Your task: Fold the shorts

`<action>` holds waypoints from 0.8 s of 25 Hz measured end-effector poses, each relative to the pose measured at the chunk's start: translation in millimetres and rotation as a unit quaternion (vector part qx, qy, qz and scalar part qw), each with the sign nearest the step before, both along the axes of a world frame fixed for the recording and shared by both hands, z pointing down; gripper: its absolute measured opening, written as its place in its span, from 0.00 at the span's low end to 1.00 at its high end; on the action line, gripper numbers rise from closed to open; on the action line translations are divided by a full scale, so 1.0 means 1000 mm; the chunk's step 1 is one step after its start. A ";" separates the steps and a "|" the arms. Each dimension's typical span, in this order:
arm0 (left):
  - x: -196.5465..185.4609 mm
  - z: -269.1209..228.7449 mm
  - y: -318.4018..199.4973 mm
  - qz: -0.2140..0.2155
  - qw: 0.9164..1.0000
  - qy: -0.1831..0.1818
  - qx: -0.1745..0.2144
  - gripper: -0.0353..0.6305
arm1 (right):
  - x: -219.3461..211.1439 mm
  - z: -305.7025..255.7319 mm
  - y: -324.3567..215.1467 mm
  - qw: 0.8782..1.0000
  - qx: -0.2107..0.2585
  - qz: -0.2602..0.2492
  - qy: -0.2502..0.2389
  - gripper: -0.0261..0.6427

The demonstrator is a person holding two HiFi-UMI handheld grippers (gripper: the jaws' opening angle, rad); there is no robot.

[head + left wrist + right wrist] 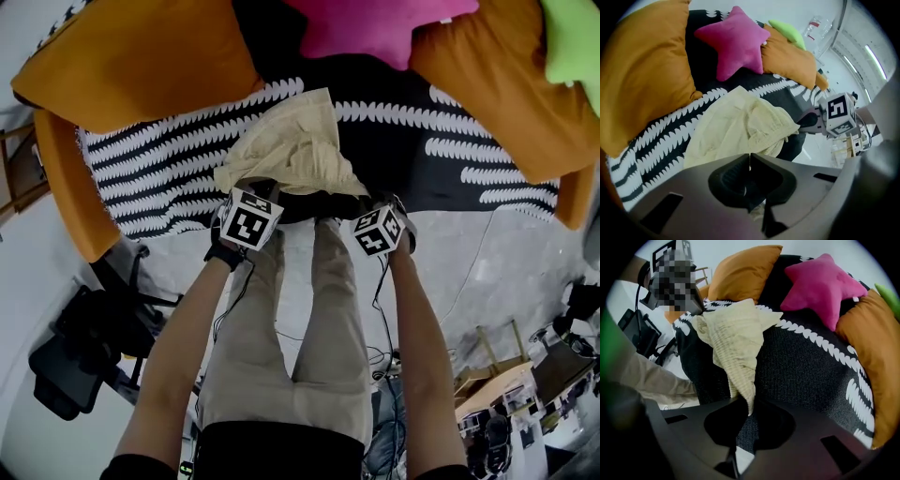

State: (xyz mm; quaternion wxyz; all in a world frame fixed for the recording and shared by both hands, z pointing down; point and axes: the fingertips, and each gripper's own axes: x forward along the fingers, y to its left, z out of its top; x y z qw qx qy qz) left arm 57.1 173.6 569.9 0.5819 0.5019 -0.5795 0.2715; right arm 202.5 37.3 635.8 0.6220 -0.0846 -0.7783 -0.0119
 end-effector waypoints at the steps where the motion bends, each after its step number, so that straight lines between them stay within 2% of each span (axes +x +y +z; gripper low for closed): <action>1: -0.003 -0.002 0.005 0.011 1.000 -0.007 -0.005 0.09 | 0.001 -0.002 -0.001 1.000 0.002 0.002 0.009 0.10; 4: -0.009 -0.038 0.008 0.040 0.999 -0.024 0.009 0.08 | -0.003 -0.044 -0.007 0.999 0.013 0.029 0.008 0.09; 7: -0.031 -0.118 -0.007 0.076 0.995 -0.050 0.041 0.08 | -0.025 -0.140 -0.019 0.998 0.023 0.044 -0.029 0.09; 9: -0.045 -0.187 -0.008 0.125 0.988 -0.073 0.051 0.08 | -0.032 -0.218 -0.018 0.998 0.016 0.045 -0.040 0.09; 12: -0.064 -0.294 0.001 0.193 0.973 -0.106 0.070 0.08 | -0.043 -0.328 -0.003 0.998 -0.004 0.040 -0.048 0.09; 15: -0.086 -0.385 0.001 0.244 0.955 -0.144 0.092 0.08 | -0.061 -0.423 -0.002 0.998 0.000 0.020 -0.064 0.09; 20: -0.094 -0.486 -0.020 0.323 0.920 -0.185 0.121 0.08 | -0.067 -0.542 -0.017 0.998 0.015 -0.010 -0.062 0.09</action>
